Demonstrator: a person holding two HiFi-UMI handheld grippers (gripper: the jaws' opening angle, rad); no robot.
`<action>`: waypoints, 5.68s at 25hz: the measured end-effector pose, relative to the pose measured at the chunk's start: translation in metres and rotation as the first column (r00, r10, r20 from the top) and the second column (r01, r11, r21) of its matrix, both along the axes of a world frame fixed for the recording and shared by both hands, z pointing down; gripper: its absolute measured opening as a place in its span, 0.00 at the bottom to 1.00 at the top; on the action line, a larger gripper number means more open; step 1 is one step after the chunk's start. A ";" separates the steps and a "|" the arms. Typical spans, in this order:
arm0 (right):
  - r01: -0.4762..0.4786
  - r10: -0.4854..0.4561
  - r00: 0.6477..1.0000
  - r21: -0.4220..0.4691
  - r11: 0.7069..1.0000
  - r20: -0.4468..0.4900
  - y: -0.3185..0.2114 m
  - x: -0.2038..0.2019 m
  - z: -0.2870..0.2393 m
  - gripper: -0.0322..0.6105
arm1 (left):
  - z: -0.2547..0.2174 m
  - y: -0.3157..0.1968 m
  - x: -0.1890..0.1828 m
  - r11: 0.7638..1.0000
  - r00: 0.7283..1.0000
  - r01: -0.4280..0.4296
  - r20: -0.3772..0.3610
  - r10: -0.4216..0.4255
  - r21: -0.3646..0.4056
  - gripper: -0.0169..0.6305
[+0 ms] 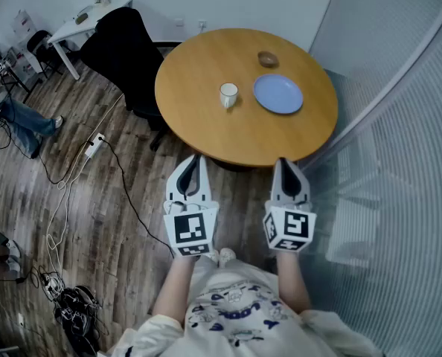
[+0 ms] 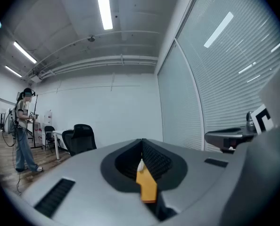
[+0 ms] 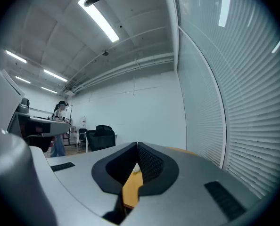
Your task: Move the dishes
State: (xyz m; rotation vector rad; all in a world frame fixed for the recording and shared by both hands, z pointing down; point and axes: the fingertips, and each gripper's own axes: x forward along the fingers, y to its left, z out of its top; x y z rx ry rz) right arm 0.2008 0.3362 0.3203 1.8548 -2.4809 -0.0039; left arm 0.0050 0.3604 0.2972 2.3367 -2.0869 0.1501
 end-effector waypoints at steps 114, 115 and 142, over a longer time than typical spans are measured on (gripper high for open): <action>-0.169 0.205 0.979 -0.537 0.826 0.008 -0.443 0.190 0.175 0.11 | 0.190 -0.456 0.138 0.810 0.968 0.031 -0.184 -0.170 -0.586 0.08; -0.165 0.200 0.980 -0.530 0.832 0.010 -0.446 0.184 0.166 0.11 | 0.180 -0.457 0.132 0.815 0.967 0.032 -0.189 -0.172 -0.578 0.08; -0.078 0.042 0.996 -0.512 0.856 -0.080 -0.568 -0.128 0.101 0.11 | 0.133 -0.548 -0.174 0.832 0.940 -0.002 -0.284 -0.187 -0.555 0.08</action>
